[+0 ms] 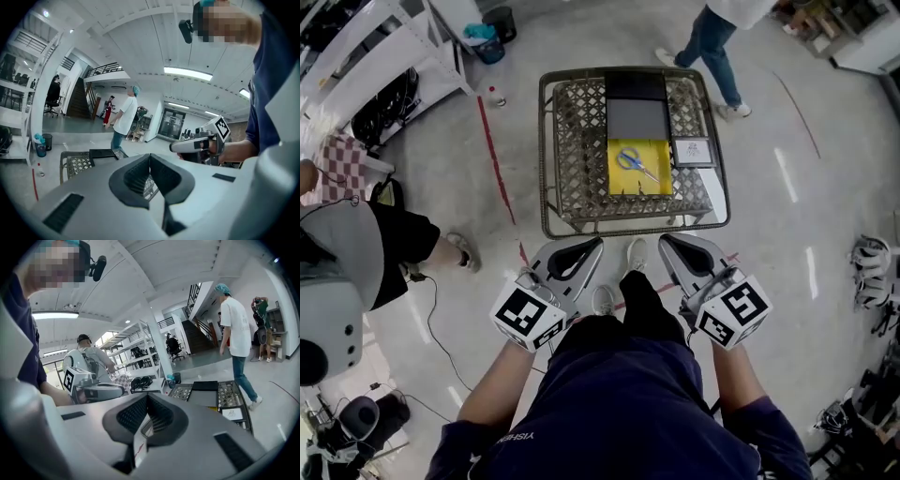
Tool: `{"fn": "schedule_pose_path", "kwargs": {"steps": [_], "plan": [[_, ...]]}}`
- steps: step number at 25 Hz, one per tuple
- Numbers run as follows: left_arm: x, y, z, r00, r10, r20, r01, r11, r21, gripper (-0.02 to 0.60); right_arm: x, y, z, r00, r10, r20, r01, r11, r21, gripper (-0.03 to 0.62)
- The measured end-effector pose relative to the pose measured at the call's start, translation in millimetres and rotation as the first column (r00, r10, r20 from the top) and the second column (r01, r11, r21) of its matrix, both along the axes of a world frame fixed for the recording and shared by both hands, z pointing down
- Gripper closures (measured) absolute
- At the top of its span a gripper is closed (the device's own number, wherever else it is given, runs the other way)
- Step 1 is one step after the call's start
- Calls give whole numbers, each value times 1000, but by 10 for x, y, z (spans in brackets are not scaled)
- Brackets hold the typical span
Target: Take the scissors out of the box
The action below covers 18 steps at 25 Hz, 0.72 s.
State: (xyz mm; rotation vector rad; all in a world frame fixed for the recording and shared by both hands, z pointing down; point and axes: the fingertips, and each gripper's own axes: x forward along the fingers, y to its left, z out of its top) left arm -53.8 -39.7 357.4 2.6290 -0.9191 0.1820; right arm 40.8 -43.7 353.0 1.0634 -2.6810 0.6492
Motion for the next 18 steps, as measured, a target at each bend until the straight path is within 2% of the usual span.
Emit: {"fn": "schedule_pose_path", "kwargs": {"steps": [6,15,18], "plan": [[73,-164,60,999,-32,19,32,999,-2,558,42,-153,52,999,-48,-9,48,999,3,576],[42,331,151,997,-50,54,53,998,-44,557,-10,295,134,996,-85,-39,85,996,-14,576],[69,258,230,995,-74,62,77,995,-55,557,17,226,235,992,-109,-56,109,994,-15,576]]}}
